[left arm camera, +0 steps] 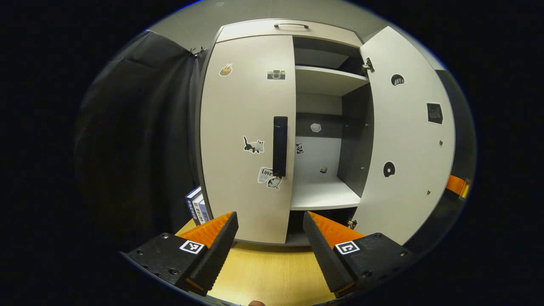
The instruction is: Open the right door of the double-door shoe cabinet with the right hand, and open the left door with the left hand.
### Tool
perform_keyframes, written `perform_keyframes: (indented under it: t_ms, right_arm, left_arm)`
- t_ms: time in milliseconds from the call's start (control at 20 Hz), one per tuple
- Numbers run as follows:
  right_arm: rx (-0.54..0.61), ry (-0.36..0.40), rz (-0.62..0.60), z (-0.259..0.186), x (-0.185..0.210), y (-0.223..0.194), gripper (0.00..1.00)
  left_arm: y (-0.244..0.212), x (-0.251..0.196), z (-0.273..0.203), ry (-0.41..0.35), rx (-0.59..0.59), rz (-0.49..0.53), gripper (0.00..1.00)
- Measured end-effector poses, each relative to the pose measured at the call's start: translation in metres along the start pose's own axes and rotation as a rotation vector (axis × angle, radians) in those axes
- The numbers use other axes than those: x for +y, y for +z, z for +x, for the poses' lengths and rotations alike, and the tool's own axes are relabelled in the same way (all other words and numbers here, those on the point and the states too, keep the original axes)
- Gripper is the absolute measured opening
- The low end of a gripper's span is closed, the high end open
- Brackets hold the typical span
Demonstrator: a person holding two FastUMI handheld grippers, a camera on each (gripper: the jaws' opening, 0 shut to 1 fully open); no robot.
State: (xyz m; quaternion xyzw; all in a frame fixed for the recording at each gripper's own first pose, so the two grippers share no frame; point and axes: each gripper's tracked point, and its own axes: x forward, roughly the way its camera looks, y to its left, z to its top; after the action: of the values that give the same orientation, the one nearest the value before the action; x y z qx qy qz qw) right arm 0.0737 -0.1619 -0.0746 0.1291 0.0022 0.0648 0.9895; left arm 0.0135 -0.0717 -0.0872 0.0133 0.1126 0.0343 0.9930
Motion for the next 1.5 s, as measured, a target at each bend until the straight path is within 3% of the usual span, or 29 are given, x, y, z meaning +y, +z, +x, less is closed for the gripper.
perform_keyframes:
  t_ms: [200, 550, 850, 1000, 1200, 1350, 1500]
  right_arm:
    - [-0.029, -0.110, -0.086, -0.019, -0.019, 0.011, 0.10]
    - [-0.054, -0.277, -0.104, -0.051, -0.047, 0.019, 0.10]
    - [-0.008, -0.407, -0.104, -0.073, -0.065, -0.002, 0.11]
    - [0.008, -0.471, -0.125, -0.086, -0.073, -0.008, 0.36]
    - [0.009, -0.494, -0.140, -0.082, -0.075, -0.011, 0.90]
    - [0.024, -0.498, -0.138, -0.077, -0.072, -0.017, 0.90]
    - [0.047, -0.497, -0.119, -0.073, -0.072, -0.029, 0.90]
  left_arm:
    - [0.015, -0.004, 0.032, -0.035, -0.028, 0.013, 0.96]
    - [0.037, -0.010, 0.086, -0.086, -0.074, 0.049, 0.96]
    - [0.049, -0.010, 0.132, -0.090, -0.094, 0.073, 0.96]
    - [0.056, -0.015, 0.145, -0.097, -0.114, 0.082, 0.96]
    - [0.061, -0.022, 0.154, -0.106, -0.123, 0.076, 0.95]
    - [0.067, -0.018, 0.160, -0.079, -0.140, 0.090, 0.93]
    - [0.067, -0.013, 0.165, -0.065, -0.134, 0.088, 0.68]
